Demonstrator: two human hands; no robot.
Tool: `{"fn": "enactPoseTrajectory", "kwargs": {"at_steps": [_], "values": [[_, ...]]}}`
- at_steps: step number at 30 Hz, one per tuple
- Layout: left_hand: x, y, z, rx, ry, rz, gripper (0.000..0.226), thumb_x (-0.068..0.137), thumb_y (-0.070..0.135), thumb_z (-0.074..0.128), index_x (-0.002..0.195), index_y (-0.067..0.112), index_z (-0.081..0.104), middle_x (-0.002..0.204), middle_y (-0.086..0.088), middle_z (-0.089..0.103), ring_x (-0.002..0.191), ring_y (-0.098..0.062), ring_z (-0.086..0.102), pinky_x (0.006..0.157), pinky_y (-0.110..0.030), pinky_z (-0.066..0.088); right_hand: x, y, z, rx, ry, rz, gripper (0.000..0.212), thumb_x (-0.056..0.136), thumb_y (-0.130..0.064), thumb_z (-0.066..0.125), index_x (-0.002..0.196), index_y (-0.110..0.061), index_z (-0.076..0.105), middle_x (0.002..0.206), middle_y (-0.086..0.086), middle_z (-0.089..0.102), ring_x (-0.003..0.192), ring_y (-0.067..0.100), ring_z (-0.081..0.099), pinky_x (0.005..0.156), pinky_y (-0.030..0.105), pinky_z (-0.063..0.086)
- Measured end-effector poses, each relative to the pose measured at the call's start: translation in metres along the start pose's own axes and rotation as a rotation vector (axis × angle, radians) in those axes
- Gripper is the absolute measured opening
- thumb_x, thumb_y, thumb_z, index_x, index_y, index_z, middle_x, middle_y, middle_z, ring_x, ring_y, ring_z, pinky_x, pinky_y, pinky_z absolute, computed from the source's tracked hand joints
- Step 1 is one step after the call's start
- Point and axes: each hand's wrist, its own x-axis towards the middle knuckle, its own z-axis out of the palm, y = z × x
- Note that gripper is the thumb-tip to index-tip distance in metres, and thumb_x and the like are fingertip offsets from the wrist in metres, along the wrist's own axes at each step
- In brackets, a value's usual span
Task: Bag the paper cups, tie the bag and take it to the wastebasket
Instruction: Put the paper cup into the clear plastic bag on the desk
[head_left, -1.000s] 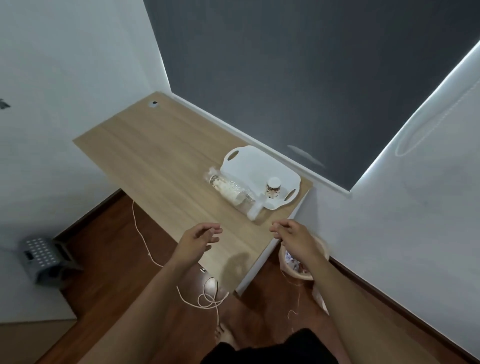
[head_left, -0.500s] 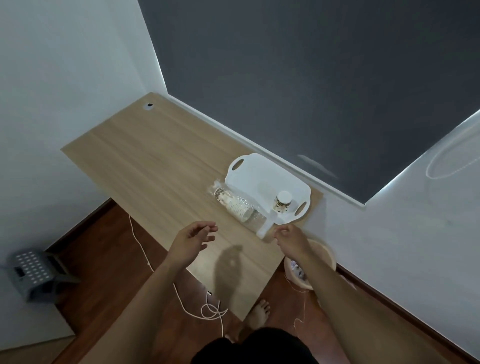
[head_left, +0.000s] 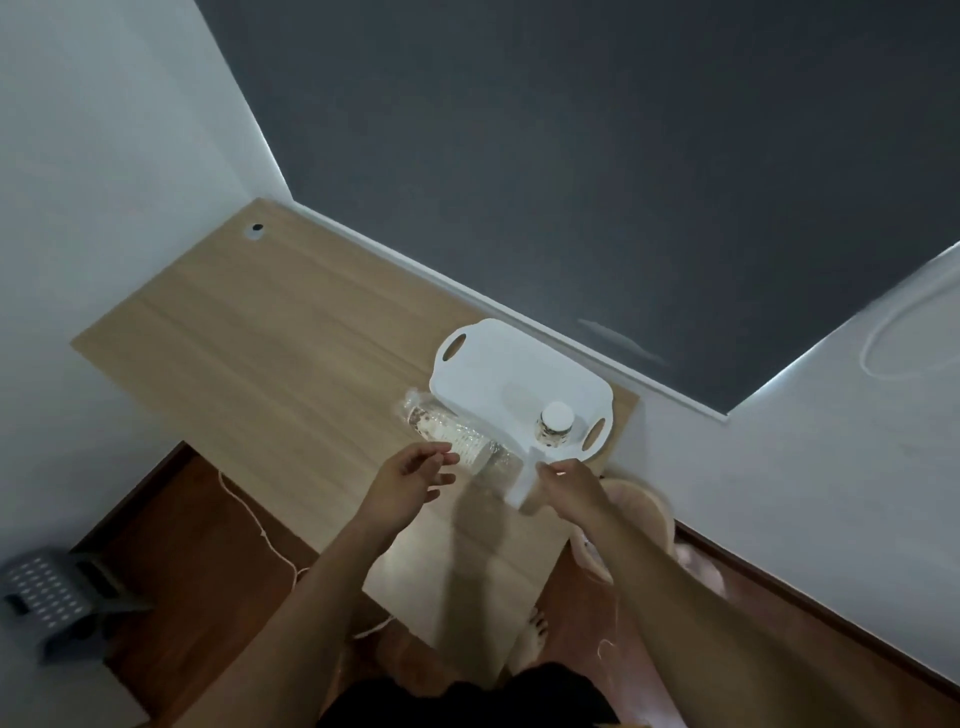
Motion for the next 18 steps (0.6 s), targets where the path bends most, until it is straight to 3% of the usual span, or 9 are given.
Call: {"fn": "enactPoseTrajectory", "kwargs": {"at_steps": [4,6,8,10,12,15,18], "values": [[0.026,0.016,-0.007,0.036,-0.033,0.007,0.021,0.115,0.020,0.059,0.128,0.020,0.075,0.122,0.005,0.084,0.107,-0.021,0.082,0.098,-0.039,0.059,0.003,0.002,0.005,0.036,-0.054,0.000,0.042,0.104,-0.042,0.057,0.086,-0.008,0.073,0.079,0.011,0.062,0.073,0.025,0.059,0.072,0.034,0.040],[0.039,0.021,-0.014,0.050,-0.055,0.008,0.021,0.115,0.020,0.059,0.127,0.020,0.076,0.121,0.005,0.084,0.105,-0.019,0.081,0.097,-0.038,0.060,0.007,0.006,0.011,0.043,-0.051,0.027,0.051,0.106,-0.040,0.059,0.099,0.009,0.072,0.086,0.014,0.067,0.078,0.026,0.064,0.073,0.034,0.041],[0.051,0.026,-0.020,0.096,-0.081,0.015,0.021,0.115,0.019,0.059,0.124,0.021,0.077,0.121,0.005,0.084,0.106,-0.018,0.079,0.097,-0.036,0.059,0.007,0.006,0.020,0.070,-0.016,0.043,0.049,0.105,-0.039,0.062,0.114,0.008,0.074,0.101,0.017,0.077,0.091,0.031,0.074,0.074,0.033,0.044],[0.068,0.029,-0.026,0.218,-0.109,0.083,0.020,0.114,0.016,0.060,0.122,0.019,0.078,0.122,0.006,0.083,0.105,-0.012,0.075,0.095,-0.031,0.057,0.008,0.001,0.029,0.097,0.024,0.063,0.042,0.105,-0.036,0.065,0.112,0.003,0.077,0.109,0.020,0.080,0.096,0.030,0.075,0.074,0.034,0.046],[0.091,0.025,-0.035,0.415,-0.142,0.252,0.019,0.110,0.008,0.064,0.121,0.017,0.077,0.126,0.004,0.078,0.106,-0.002,0.070,0.096,-0.024,0.054,0.011,-0.003,0.039,0.129,0.058,0.078,0.038,0.104,-0.034,0.067,0.102,0.003,0.076,0.101,0.022,0.080,0.088,0.031,0.076,0.074,0.039,0.053],[0.133,0.009,-0.048,0.774,-0.254,0.440,0.046,0.097,0.010,0.077,0.141,0.015,0.067,0.143,-0.005,0.067,0.132,-0.020,0.062,0.118,-0.045,0.048,0.004,-0.008,0.054,0.174,0.139,0.112,0.032,0.102,-0.032,0.071,0.077,-0.013,0.068,0.075,0.011,0.073,0.072,0.026,0.073,0.069,0.039,0.052],[0.160,0.002,-0.053,1.072,-0.376,0.462,0.093,0.088,0.036,0.088,0.167,0.020,0.042,0.172,-0.008,0.041,0.160,-0.038,0.032,0.130,-0.058,0.031,-0.016,-0.020,0.067,0.277,0.225,0.142,0.030,0.100,-0.030,0.077,0.073,-0.026,0.063,0.065,-0.004,0.068,0.058,0.013,0.064,0.060,0.028,0.045]]}}
